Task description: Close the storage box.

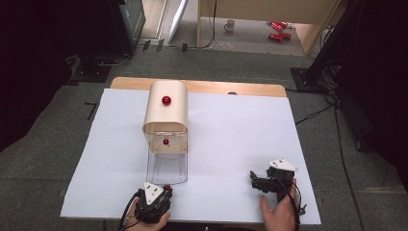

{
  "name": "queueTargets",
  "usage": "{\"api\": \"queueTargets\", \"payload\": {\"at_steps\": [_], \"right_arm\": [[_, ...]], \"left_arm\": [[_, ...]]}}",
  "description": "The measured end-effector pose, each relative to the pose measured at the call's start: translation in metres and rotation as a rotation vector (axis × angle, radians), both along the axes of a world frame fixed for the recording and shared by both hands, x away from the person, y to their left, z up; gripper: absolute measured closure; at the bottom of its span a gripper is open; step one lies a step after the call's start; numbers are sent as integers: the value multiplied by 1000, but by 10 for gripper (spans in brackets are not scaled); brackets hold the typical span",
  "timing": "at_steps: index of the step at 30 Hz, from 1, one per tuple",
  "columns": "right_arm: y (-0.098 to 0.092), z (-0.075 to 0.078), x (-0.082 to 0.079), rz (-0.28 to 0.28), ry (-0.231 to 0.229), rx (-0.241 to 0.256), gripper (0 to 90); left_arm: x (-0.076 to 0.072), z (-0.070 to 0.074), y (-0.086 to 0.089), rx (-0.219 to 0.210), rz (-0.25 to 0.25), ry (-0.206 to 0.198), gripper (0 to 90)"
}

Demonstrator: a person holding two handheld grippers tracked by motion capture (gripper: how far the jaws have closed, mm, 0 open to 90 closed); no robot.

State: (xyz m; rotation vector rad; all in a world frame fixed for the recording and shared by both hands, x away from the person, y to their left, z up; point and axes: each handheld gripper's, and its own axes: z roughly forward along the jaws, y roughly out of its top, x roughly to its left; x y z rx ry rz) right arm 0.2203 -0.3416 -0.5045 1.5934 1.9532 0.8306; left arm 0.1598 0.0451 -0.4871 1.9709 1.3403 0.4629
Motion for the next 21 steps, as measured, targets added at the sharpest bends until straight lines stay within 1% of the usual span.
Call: {"api": "queueTargets", "payload": {"at_steps": [2, 5, 9, 12, 18, 21], "right_arm": [[0, 0, 0, 0, 0, 0, 15], [0, 0, 0, 0, 0, 0, 15], [0, 0, 0, 0, 0, 0, 15], [0, 0, 0, 0, 0, 0, 15], [0, 0, 0, 0, 0, 0, 15], [0, 0, 0, 0, 0, -1, 15]], "left_arm": [[0, -1, 0, -3, 2, 2, 743], [-1, 1, 0, -5, 4, -6, 742], [-2, 3, 2, -29, 1, -3, 724], [-2, 3, 3, -37, 3, -2, 718], [-2, 3, 3, -31, 7, -5, 735], [-2, 6, 3, -30, 2, -11, 742]]}}
